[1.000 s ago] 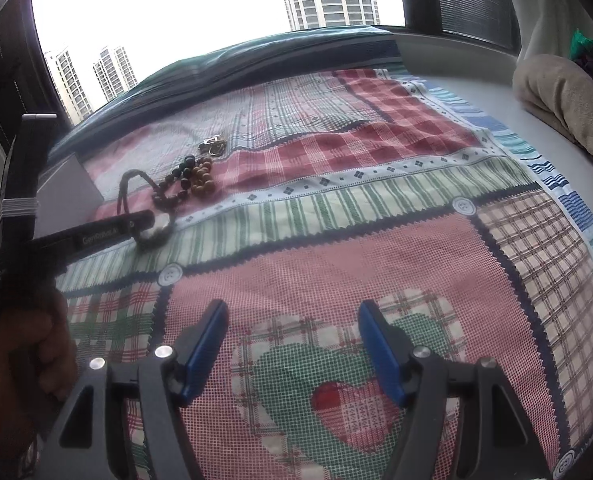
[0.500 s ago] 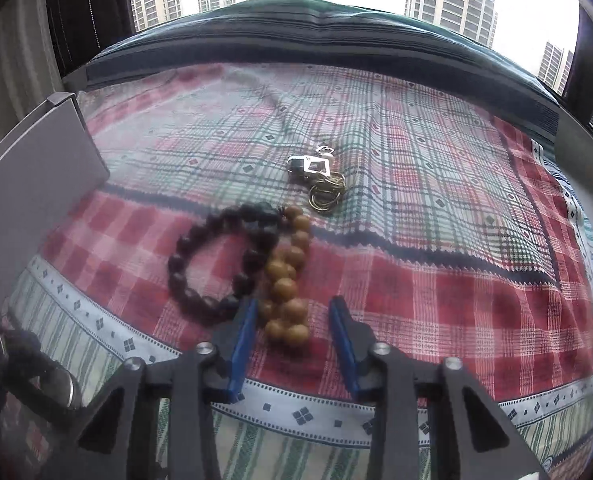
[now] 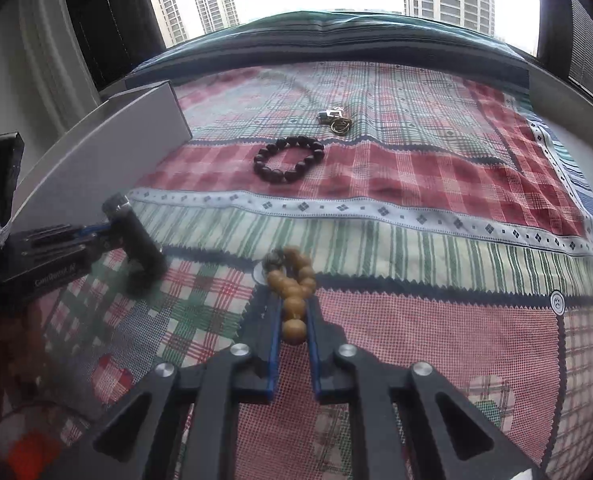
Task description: Organize jewelry
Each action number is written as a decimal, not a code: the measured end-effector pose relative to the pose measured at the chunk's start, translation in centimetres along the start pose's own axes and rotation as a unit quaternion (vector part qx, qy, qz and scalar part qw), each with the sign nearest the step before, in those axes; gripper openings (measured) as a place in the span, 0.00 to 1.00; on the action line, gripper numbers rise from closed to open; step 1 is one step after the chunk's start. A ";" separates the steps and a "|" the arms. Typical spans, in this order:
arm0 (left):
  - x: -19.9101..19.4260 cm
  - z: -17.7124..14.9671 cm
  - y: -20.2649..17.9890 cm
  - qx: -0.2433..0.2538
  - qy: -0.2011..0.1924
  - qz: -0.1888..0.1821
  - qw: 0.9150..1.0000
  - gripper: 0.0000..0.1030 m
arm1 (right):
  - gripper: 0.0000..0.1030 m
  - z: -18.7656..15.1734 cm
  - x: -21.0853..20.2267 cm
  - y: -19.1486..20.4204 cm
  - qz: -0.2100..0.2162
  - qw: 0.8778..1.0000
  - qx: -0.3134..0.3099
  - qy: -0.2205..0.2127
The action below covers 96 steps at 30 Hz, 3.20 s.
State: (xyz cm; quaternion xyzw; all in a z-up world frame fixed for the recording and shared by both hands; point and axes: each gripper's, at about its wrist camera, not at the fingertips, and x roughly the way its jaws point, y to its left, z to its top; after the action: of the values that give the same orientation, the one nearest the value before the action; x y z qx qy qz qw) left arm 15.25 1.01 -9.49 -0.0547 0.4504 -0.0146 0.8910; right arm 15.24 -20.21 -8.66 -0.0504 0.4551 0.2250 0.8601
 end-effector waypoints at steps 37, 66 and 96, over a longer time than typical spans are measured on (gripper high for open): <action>-1.5 -3.7 1.8 0.035 0.022 -0.039 0.998 0.96 | 0.68 -8.2 -4.4 -0.6 -0.057 0.991 0.116 -0.021; -2.8 -2.1 -0.4 0.122 0.005 -0.112 0.986 0.18 | 0.14 -2.4 -0.9 1.4 -0.002 0.996 0.085 -0.012; -17.6 -2.7 2.1 0.024 -0.015 -0.167 0.986 0.16 | 0.14 1.1 -9.8 3.8 0.150 0.978 0.123 -0.083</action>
State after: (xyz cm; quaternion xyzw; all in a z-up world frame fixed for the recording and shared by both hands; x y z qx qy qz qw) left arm 2.59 4.19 2.83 -0.1082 0.4208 -0.1734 0.8838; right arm 9.66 -19.82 0.36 0.1432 0.4088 0.2968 0.8510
